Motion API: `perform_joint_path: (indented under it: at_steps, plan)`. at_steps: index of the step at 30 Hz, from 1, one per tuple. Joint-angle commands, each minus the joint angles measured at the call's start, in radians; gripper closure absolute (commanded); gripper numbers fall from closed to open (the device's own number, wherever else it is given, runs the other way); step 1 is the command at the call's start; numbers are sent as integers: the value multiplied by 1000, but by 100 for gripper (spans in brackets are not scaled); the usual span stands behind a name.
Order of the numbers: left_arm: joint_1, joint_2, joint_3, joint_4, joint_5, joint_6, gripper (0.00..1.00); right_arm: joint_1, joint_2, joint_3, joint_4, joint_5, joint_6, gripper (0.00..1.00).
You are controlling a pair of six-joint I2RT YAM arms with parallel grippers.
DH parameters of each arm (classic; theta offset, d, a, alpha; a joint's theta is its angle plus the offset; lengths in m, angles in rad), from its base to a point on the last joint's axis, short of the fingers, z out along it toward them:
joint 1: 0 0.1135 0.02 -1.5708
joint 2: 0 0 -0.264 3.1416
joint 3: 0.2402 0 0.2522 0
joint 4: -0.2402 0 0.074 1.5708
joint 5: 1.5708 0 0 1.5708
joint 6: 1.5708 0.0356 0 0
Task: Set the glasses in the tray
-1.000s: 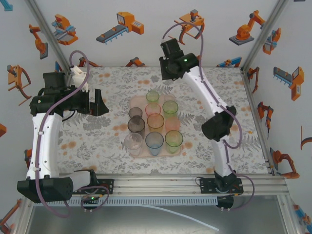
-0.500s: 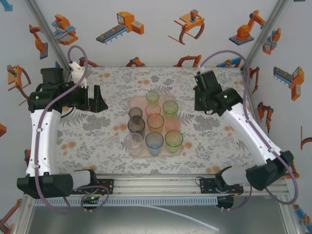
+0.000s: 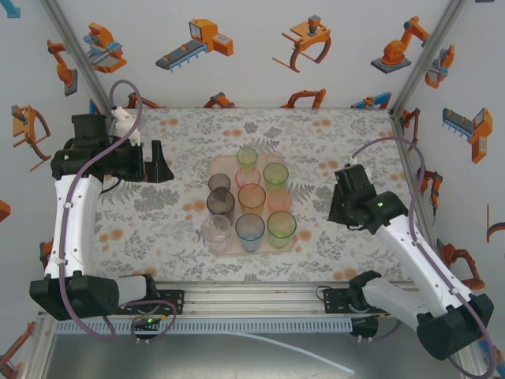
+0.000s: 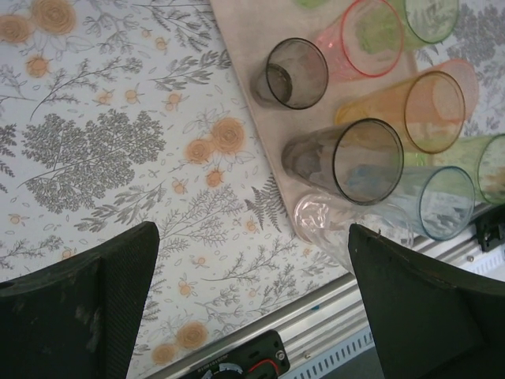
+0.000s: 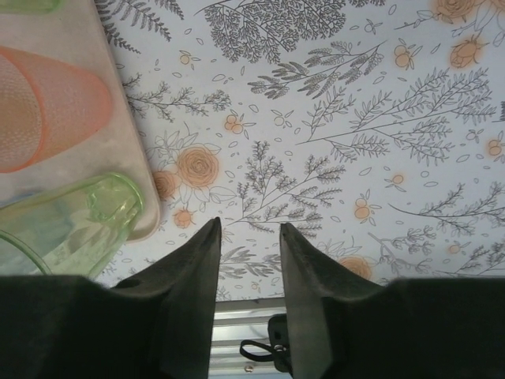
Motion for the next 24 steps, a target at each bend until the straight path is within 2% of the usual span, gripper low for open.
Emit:
perform_joint_path:
  at_steps: [1,8,9,12,19,24]
  plan:
    - [32,-12,-19,57,-57,-85,3,-23,-14,2,40,-2,20,57]
    - [92,-10,-41,117,-175,-179,3,-94,48,69,83,-30,-34,45]
    - [97,-15,-50,125,-185,-185,3,-103,56,86,92,-32,-40,35]
    - [105,-28,-68,144,-209,-199,3,-133,94,143,99,-54,-64,26]
    - [113,11,-63,114,-182,-182,3,-179,159,191,145,-91,-103,26]
    - [118,18,-111,167,-144,-198,3,-193,172,169,208,-108,-136,22]
